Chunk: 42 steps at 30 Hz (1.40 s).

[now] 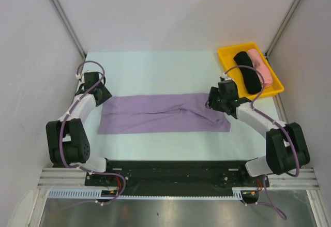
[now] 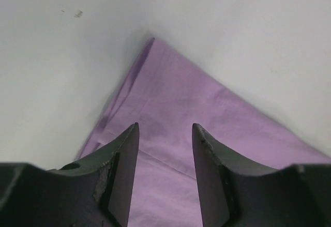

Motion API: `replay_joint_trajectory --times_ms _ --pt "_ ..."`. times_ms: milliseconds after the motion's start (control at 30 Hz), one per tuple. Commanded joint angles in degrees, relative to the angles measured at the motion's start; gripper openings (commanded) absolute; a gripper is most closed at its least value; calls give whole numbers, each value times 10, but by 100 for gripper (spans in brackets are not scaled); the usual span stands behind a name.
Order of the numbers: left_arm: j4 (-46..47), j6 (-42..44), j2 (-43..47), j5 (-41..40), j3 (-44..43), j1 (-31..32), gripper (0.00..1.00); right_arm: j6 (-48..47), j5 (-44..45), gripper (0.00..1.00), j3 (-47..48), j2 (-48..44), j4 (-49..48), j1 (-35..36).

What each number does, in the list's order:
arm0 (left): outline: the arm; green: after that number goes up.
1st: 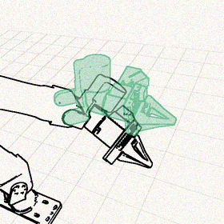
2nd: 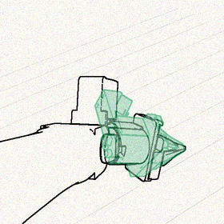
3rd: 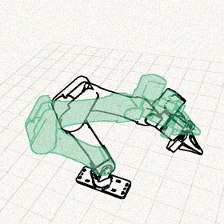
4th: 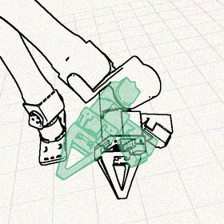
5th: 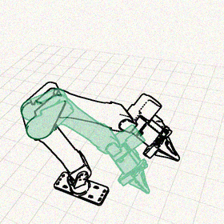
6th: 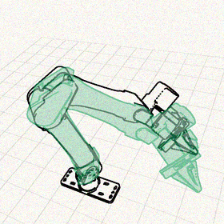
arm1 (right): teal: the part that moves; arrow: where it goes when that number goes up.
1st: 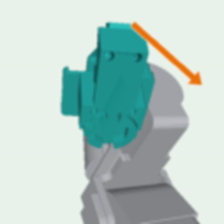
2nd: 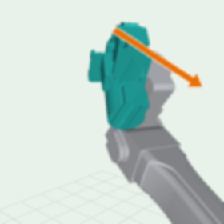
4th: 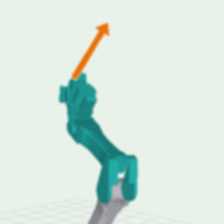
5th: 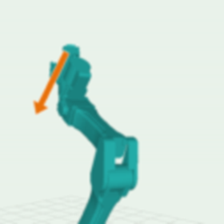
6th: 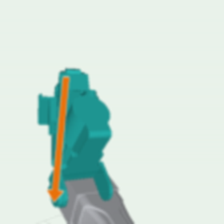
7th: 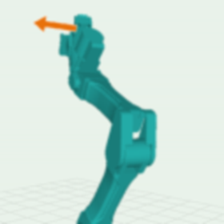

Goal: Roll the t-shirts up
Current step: Fold the T-shirt at the center of the board.

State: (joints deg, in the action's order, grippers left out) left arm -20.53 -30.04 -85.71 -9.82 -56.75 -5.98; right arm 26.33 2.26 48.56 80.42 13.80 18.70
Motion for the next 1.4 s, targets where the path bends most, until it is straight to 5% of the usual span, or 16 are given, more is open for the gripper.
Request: replay_joint_trajectory --times_ms 0,467,733,933,1067,1367 --pt "13 10 5 38 -19 23 51 -36 17 62 50 69 -66 41" --pt "3 36 122 136 69 39 56 -78 29 67 158 222 -144 67" --pt "-4 46 190 160 104 43 56 -77 42 61 179 259 -118 85" --pt "1 54 220 166 124 44 56 -72 59 39 181 261 -106 101" --pt "11 58 230 164 139 44 56 -61 75 12 182 245 -86 107" --pt "20 62 245 172 154 45 56 -23 101 2 181 185 -5 144"
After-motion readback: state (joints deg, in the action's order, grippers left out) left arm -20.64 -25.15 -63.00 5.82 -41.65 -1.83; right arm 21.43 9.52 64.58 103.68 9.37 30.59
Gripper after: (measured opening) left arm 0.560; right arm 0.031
